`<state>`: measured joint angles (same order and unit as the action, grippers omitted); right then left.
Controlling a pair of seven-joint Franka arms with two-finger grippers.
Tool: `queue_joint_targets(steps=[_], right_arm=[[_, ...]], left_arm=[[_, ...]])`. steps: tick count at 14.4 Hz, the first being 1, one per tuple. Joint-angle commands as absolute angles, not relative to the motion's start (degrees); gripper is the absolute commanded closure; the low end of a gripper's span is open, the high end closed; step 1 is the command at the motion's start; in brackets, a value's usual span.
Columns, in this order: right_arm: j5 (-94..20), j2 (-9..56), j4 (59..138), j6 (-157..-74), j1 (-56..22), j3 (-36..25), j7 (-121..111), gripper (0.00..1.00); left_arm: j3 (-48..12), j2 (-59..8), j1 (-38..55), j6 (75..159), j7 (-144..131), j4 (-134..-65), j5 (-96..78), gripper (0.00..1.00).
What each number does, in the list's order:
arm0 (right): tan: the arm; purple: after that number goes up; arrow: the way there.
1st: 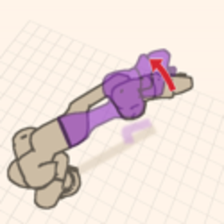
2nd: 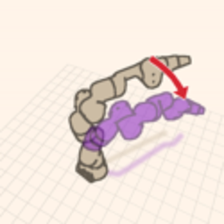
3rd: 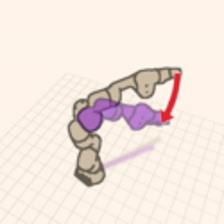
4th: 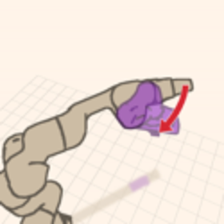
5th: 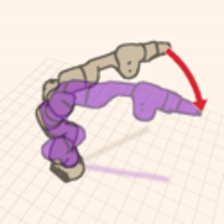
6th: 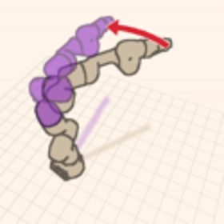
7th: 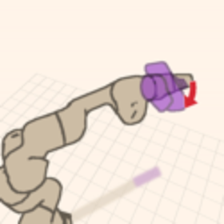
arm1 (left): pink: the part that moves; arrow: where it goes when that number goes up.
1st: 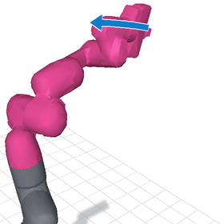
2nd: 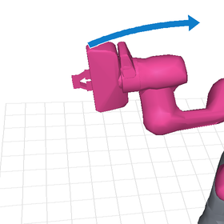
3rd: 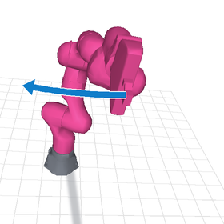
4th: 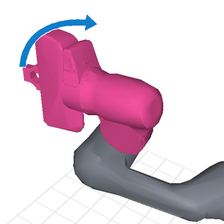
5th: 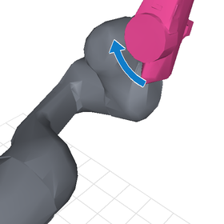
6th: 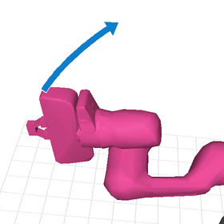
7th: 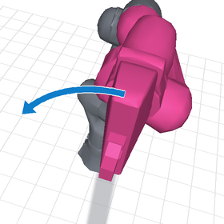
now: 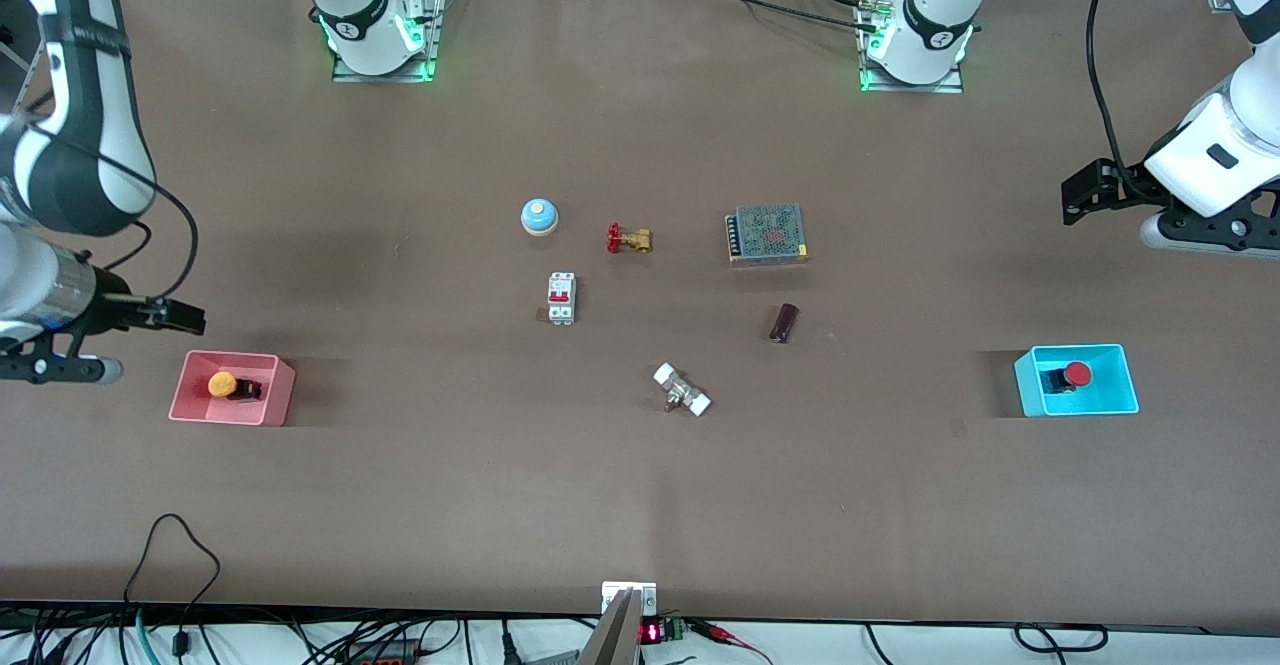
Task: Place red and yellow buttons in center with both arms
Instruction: 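Lower the right gripper into the pink box over the yellow button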
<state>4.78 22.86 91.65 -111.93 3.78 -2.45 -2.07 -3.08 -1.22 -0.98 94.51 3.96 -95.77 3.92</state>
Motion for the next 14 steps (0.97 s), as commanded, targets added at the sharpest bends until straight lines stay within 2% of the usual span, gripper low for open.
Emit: queue_joint_targets(steps=[1,5,8,11,13,14], right_arm=[[5.5,26.0,92.3,-116.6,5.6,-1.8,-2.5,0.0],[5.8,28.8,94.7,-124.4,6.8,-1.6,-5.1,0.0],[5.8,31.5,94.8,-130.0,7.2,-1.6,-9.7,0.0],[5.8,32.4,95.1,-131.7,7.8,-1.5,-10.7,0.0],[5.6,33.0,95.1,-132.8,7.9,-0.6,-10.7,0.0],[5.6,33.5,95.1,-133.3,8.2,-0.3,-10.6,0.0]], left_arm=[[-3.2,-1.6,-1.4,93.3,4.8,-94.7,3.0,0.0],[-3.2,-3.3,-2.2,93.2,5.0,-93.0,2.9,0.0],[-3.2,-8.6,-3.0,93.3,4.8,-88.4,2.5,0.0],[-3.2,-14.0,-3.8,93.3,5.5,-83.6,3.3,0.0],[-3.1,-16.7,-5.5,94.2,5.2,-83.4,4.6,0.0],[-3.0,-19.4,-6.6,97.5,5.1,-83.4,6.4,0.0]])
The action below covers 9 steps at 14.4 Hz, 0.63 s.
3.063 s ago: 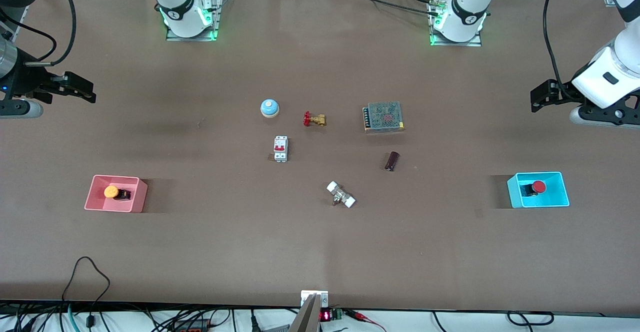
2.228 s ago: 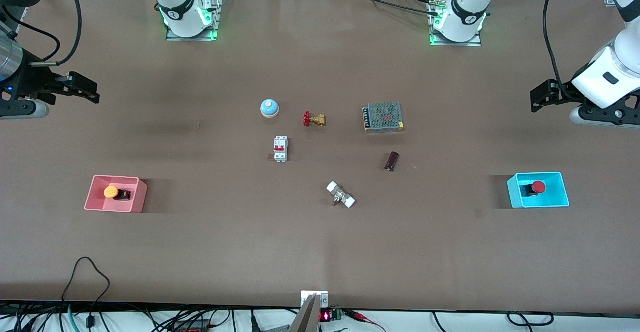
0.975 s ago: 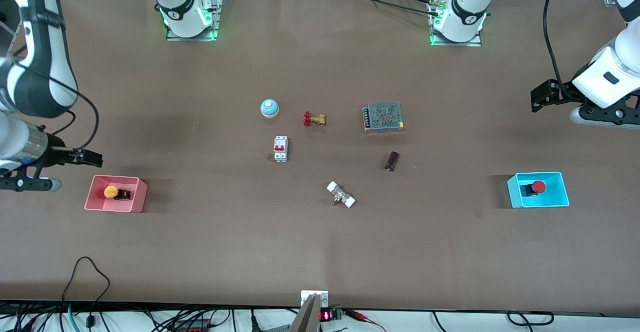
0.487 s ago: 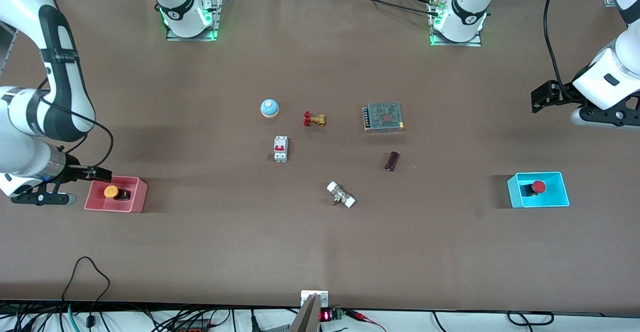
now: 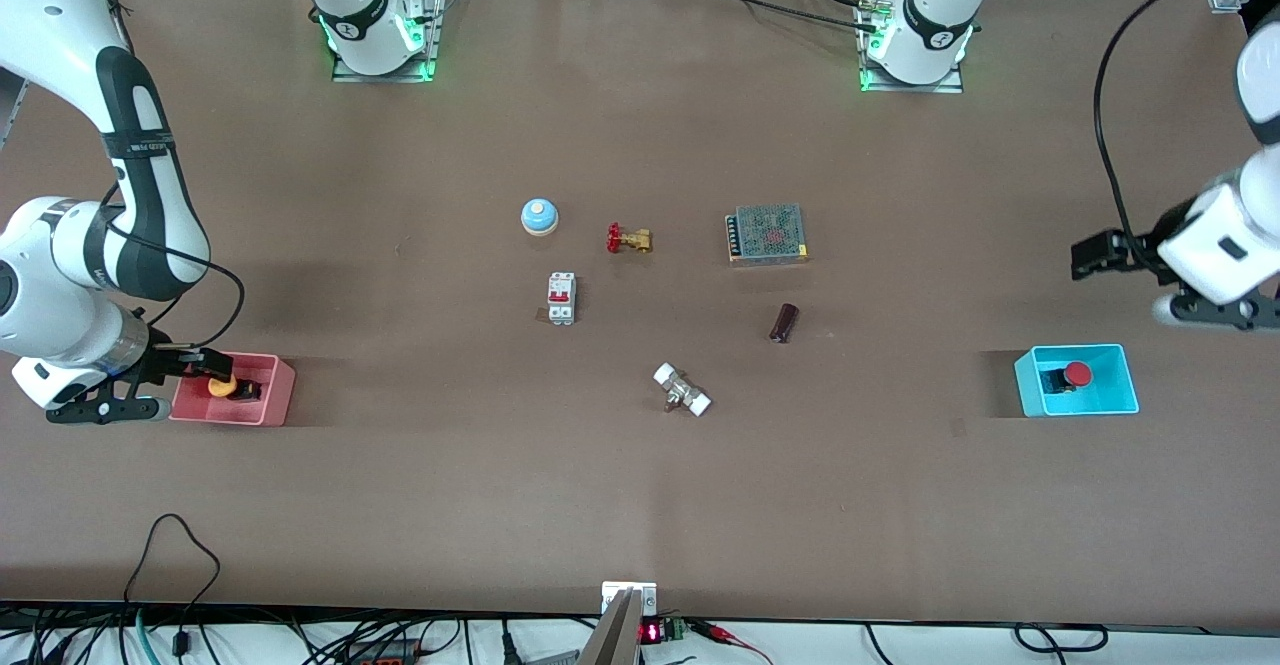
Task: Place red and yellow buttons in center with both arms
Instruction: 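Grasp the yellow button with the right gripper while the left gripper grasps the red button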
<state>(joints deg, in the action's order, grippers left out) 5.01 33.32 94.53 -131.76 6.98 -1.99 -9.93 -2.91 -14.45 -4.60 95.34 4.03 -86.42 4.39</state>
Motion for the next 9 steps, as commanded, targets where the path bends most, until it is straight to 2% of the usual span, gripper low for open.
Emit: queue_joint_targets(steps=[1,5,9], right_arm=[[5.5,34.1,95.1,-133.3,8.3,-0.1,-10.4,0.0],[5.2,35.6,95.0,-134.8,8.8,0.5,-10.4,0.0],[5.1,36.6,95.2,-135.7,8.8,0.5,-10.5,0.0]], left_arm=[[-3.1,-21.7,-8.3,102.8,5.1,-84.0,7.8,0.0],[-3.1,-29.3,-12.0,112.2,5.5,-84.8,8.0,0.0],[-3.0,-33.7,-13.5,120.6,5.6,-88.1,8.0,0.0]])
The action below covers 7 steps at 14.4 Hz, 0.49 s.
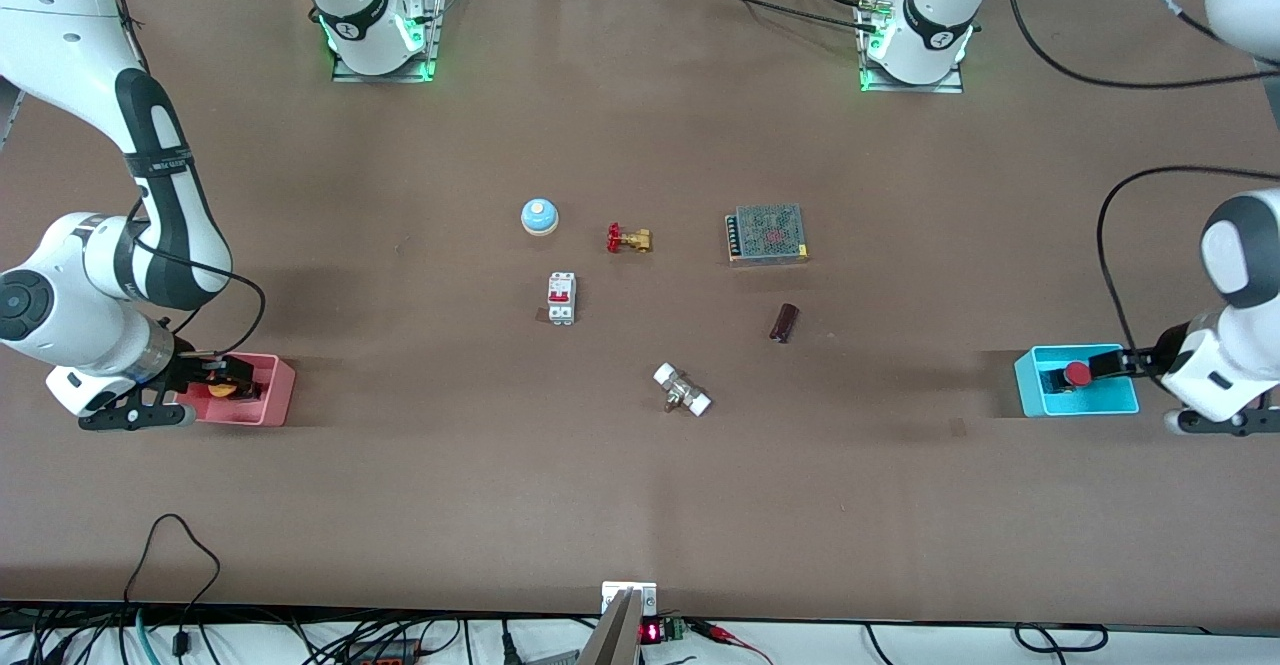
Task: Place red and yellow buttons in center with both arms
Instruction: 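Grasp the yellow button with the right gripper while the left gripper grasps the red button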
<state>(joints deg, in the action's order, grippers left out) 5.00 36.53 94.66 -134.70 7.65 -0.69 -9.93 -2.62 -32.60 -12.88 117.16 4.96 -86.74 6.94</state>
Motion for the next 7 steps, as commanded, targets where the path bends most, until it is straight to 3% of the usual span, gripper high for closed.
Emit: queue_joint_targets(steps=[1,4,7], right_arm=[[5.1,37.0,95.2,-135.7,8.9,0.5,-10.5,0.0],[5.1,37.7,95.4,-135.8,9.0,0.6,-10.5,0.0],[5.1,37.8,95.4,-135.9,9.1,0.6,-10.5,0.0]], left_arm=[[-3.1,-33.9,-14.1,124.0,5.8,-90.3,8.0,0.0],[-3.0,-34.3,-14.6,131.0,6.1,-95.1,8.0,0.0],[-3.0,-35.9,-15.1,132.4,7.1,-95.4,8.0,0.0]])
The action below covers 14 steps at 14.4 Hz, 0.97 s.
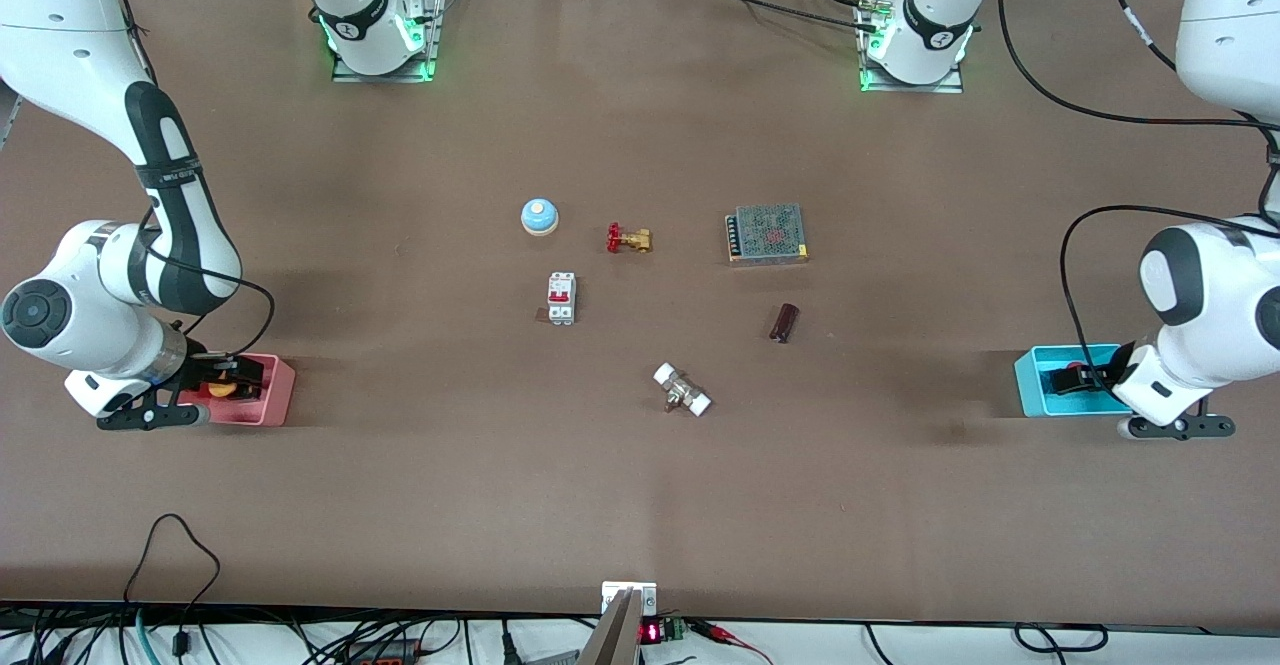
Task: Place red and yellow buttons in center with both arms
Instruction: 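Lift both buttons out of the boxes and carry them toward the table center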
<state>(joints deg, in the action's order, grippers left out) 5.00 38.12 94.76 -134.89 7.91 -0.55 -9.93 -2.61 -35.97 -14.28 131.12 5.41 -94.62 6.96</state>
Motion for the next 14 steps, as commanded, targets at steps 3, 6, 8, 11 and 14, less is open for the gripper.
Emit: queue_joint_targets(steps=[3,6,8,11,14], right_arm=[[5.2,37.9,95.5,-135.8,9.0,0.7,-10.6,0.18],[5.2,37.9,95.5,-135.7,9.1,1.1,-10.7,0.5],[5.2,37.9,95.5,-135.6,9.0,1.1,-10.7,0.66],[5.2,37.8,95.4,-135.4,9.0,1.1,-10.7,0.72],[5.1,34.3,95.4,-131.8,9.2,1.1,-15.0,0.72]], left_arm=[[-3.0,-36.2,-15.5,132.5,7.2,-96.7,8.0,0.0],[-3.0,-37.2,-15.6,134.6,7.3,-97.7,8.0,0.0],[-3.0,-37.7,-15.6,134.8,7.2,-98.0,8.0,0.0],[-3.0,-38.2,-15.6,134.9,7.3,-97.9,8.0,0.13],[-3.0,-38.2,-15.6,134.8,7.4,-97.7,8.0,0.61]])
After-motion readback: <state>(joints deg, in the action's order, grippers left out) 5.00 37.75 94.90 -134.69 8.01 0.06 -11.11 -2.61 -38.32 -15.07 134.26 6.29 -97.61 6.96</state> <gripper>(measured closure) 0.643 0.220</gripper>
